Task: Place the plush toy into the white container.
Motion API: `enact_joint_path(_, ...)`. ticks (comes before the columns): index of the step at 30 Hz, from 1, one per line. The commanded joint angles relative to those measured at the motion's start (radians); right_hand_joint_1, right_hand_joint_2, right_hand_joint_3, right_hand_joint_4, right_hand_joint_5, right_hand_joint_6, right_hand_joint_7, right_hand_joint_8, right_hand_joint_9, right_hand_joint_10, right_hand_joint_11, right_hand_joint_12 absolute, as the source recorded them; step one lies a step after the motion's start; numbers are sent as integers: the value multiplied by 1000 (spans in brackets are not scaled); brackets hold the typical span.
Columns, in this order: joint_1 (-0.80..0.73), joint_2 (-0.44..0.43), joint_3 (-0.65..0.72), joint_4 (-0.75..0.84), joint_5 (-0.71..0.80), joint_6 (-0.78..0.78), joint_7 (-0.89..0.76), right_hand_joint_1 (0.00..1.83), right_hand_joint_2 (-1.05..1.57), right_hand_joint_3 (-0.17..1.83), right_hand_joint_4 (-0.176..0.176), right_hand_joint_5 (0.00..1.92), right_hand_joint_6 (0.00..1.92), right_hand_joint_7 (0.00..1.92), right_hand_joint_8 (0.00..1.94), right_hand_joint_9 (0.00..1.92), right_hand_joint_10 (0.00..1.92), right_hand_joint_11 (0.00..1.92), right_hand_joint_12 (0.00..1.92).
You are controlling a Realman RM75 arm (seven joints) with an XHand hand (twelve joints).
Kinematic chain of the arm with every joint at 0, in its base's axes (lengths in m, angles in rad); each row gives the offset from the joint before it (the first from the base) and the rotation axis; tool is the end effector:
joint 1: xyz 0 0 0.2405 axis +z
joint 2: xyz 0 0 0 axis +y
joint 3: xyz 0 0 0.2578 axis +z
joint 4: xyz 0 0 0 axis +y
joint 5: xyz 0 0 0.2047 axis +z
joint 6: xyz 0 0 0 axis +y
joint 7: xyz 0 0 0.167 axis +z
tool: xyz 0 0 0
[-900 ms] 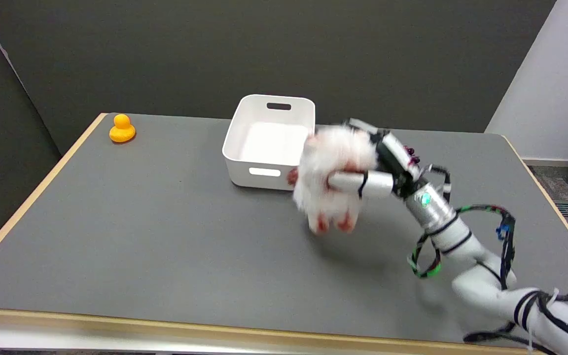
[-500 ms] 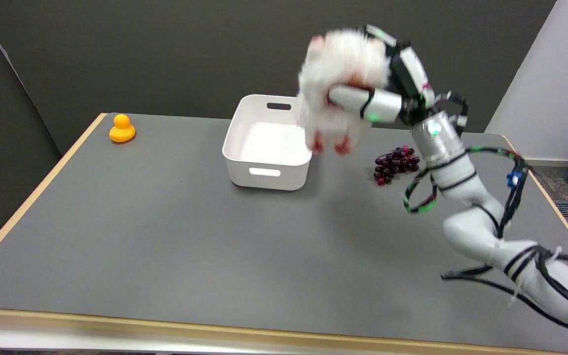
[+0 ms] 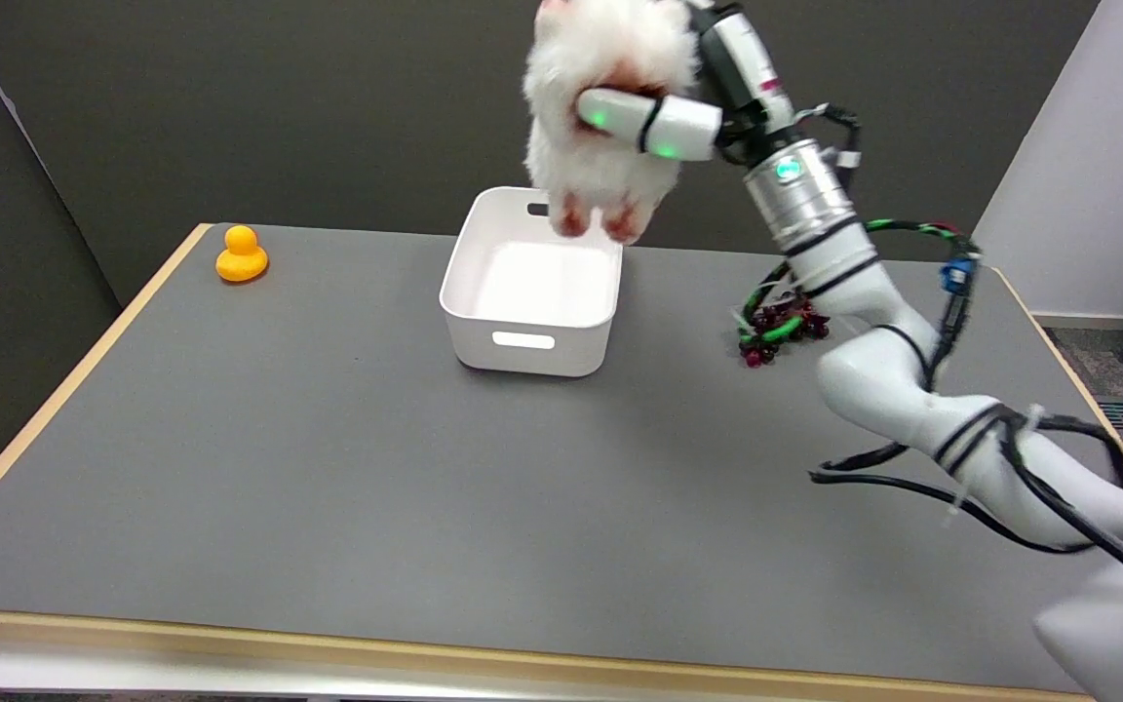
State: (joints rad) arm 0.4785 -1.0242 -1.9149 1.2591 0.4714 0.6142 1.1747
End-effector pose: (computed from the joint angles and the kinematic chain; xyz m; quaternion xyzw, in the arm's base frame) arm -0.0897 -0.4354 0.3204 0.7484 -0.1769 0.4934 0.4064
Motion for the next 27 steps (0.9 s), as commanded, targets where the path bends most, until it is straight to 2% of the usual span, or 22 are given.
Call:
enact_joint_path(1, 416, -355, -361, -816, 105, -162, -114, 1311, 1173, 221, -117, 524, 1638, 706, 1431, 739, 1568, 911, 1782)
enact_joint_path(4, 439, -389, -363, -897, 107, -192, -122, 1312, 1163, 239, -114, 528, 1642, 707, 1427, 737, 1569, 887, 1770)
enact_joint_path(8, 444, -390, -353, -910, 108, -200, -122, 1313, 1155, 249, -114, 531, 1639, 711, 1422, 743, 1563, 877, 1756)
enact_joint_path(11, 441, -376, -335, -878, 103, -191, -122, 1313, 1156, 247, -115, 530, 1637, 711, 1421, 744, 1564, 878, 1756)
enact_joint_path(15, 429, -302, -338, -740, 81, -194, -153, 1297, 1219, 160, -108, 486, 1668, 663, 1459, 726, 1588, 878, 1762)
enact_joint_path(17, 425, -263, -325, -671, 82, -191, -179, 749, 621, 958, 79, 99, 334, 141, 266, 154, 644, 194, 1356)
enact_joint_path(19, 424, -241, -320, -638, 81, -193, -182, 632, 599, 941, 80, 14, 253, 15, 194, 30, 557, 81, 1206)
enact_joint_path(21, 423, -224, -316, -616, 83, -187, -182, 551, 551, 904, 59, 0, 58, 0, 19, 2, 100, 7, 972)
enact_joint_path(24, 395, -194, -290, -572, 91, -175, -174, 524, 536, 842, 54, -1, 21, -1, -1, -1, 17, -1, 961)
enact_joint_path(25, 380, -182, -272, -555, 104, -165, -171, 506, 524, 849, 50, -1, 5, -1, -1, -1, 4, -1, 905)
enact_joint_path(27, 333, -152, -223, -508, 156, -132, -170, 471, 548, 734, 39, -1, -1, -1, -1, -1, -1, -1, 673)
